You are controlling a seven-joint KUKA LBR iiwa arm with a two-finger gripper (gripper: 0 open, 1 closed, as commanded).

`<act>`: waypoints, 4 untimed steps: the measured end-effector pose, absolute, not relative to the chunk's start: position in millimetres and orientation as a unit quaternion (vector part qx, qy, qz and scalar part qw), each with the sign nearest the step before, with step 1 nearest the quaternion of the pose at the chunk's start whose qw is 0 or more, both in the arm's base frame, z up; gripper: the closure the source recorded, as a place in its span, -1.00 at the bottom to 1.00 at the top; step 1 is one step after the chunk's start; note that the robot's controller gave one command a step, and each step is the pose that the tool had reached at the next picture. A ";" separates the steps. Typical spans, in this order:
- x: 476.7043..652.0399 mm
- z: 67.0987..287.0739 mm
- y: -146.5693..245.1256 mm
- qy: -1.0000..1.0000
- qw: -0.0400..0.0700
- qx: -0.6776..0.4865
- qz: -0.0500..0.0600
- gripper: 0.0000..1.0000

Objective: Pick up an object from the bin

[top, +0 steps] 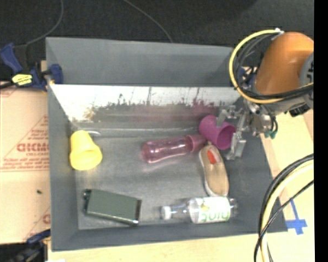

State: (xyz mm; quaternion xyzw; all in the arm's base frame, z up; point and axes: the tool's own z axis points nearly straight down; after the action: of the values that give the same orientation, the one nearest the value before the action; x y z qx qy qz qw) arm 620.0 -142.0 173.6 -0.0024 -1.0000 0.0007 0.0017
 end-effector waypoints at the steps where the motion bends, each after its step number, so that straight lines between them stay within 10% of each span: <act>1: 621.5 178.9 -141.3 -1.000 -0.002 -0.001 0.001 -1.00; 2: 619.5 98.1 -129.1 -1.000 -0.009 -0.010 -0.002 -1.00; 4: 596.7 83.8 -108.8 -0.998 -0.022 -0.056 -0.007 -1.00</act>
Offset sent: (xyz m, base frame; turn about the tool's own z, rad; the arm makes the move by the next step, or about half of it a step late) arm -0.0094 0.0118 -0.1036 0.0244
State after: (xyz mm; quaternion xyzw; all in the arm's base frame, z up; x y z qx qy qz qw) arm 596.7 -108.8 83.8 -0.0555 -0.9982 -0.0068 -0.0216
